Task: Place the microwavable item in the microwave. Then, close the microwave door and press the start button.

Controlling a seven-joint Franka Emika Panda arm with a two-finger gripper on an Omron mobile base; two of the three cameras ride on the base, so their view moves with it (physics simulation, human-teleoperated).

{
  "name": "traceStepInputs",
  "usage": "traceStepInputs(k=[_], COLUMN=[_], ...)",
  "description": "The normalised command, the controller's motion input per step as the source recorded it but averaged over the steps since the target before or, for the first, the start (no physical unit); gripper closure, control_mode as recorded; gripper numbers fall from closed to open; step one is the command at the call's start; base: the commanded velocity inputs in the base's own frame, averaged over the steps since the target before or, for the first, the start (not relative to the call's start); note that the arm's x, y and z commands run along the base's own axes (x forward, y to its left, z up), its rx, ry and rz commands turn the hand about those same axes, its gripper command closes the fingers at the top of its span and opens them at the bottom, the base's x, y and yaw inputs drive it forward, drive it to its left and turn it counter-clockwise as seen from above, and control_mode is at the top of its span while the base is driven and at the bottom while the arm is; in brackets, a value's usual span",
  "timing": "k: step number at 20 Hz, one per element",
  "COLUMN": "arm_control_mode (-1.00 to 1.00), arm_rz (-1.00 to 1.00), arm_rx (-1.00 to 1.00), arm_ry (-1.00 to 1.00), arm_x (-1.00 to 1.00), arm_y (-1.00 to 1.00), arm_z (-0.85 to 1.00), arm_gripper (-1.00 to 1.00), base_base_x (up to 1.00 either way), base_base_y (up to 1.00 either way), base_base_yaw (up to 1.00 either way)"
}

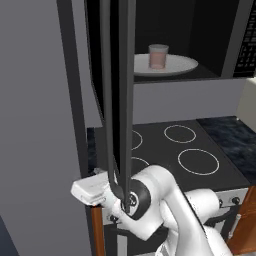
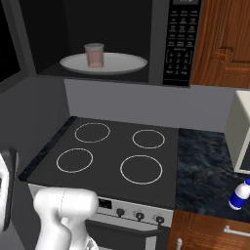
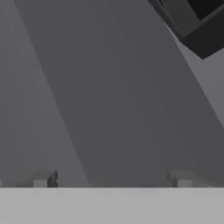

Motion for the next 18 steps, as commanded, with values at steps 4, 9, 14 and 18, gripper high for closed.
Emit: traceStepInputs(k=[4, 9, 14, 18], arm_control_mode=[-1.0, -1.0, -1.0, -1.0], arm_rz=[0.0, 0.0, 0.0, 0.0], arm_rx=[0.15, 0.24, 0.29, 0.38], arm_ry=[-0.5, -0.49, -0.35, -0.29], arm_x=[-0.45, -0.63, -0.74, -0.69], arm_y=[0.42, 0.48, 0.72, 0.93], arm_z=[-0.76, -0.59, -0.29, -0.23], arm_gripper=[-1.0, -1.0, -1.0, -1.0], base_base_x=[0.0, 0.0, 0.0, 0.0], base_base_y=[0.0, 0.0, 0.0, 0.0], base_base_yaw=[0.0, 0.0, 0.0, 0.0])
